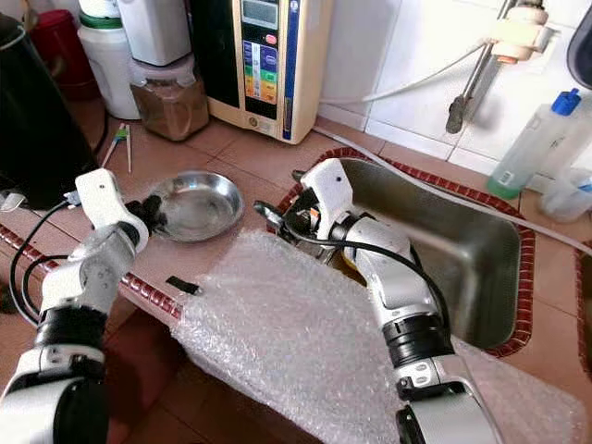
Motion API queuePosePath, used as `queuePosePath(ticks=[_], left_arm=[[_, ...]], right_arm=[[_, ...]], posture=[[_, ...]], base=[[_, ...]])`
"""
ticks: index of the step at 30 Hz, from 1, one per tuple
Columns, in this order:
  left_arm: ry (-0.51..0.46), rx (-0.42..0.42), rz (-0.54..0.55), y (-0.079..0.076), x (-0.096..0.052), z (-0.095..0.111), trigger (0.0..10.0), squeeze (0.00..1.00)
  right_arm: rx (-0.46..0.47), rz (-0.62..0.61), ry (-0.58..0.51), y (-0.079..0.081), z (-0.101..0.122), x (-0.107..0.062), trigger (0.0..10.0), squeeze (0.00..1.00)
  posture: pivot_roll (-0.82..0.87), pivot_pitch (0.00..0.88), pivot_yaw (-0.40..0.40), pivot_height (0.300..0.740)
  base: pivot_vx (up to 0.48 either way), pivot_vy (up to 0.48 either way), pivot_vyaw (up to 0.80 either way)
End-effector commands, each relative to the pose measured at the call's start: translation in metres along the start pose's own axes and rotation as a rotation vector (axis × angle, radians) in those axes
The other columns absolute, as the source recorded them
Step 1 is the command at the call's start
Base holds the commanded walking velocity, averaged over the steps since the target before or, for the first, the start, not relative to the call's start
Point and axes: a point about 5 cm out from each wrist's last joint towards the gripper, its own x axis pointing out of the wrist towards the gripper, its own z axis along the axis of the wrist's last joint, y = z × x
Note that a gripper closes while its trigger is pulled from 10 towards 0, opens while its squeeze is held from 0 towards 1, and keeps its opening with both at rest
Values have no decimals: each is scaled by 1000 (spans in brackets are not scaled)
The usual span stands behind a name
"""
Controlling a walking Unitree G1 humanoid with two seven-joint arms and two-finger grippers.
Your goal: Kitchen organization
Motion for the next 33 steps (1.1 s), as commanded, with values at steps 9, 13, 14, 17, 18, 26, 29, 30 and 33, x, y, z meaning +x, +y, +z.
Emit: queuePosePath(ticks=[9,13,14,17,18,26,29,30,33], left_arm=[[35,-54,-30,-13,5,-7,0,0],[44,-65,-25,-12,6,-9,0,0],[44,-65,-25,-12,6,-10,0,0],[42,-73,-37,-12,6,-10,0,0],[36,-66,-52,-13,6,-11,0,0],[-60,-109,-152,-26,2,-4,0,0],[-144,-75,-226,-37,-1,6,0,0],[-163,-66,-247,-41,-2,9,0,0],[-241,40,-338,-55,-8,14,0,0]], right_arm=[[-12,40,7,2,3,-2,10000,0],[-8,57,10,4,3,-2,10000,0],[-7,63,11,4,3,-2,10000,0],[-3,78,14,6,2,-2,10000,0],[-1,90,22,8,1,-2,10000,0],[-1,69,30,6,0,-3,10000,0],[15,22,13,2,2,-3,10000,0],[20,11,6,1,2,-2,10000,0],[50,-74,-30,-7,7,0,10000,0]], posture=[[-16,14,-51,740],[-17,15,-54,740],[-17,15,-54,740],[-16,17,-57,740],[-17,18,-60,740],[-26,24,-64,740],[-27,24,-64,740],[-26,24,-64,740],[-25,23,-64,740]], base=[[0,0,0],[0,0,0],[0,0,0],[0,0,0],[0,0,0],[0,0,0],[0,0,0],[0,0,0],[0,0,0]])
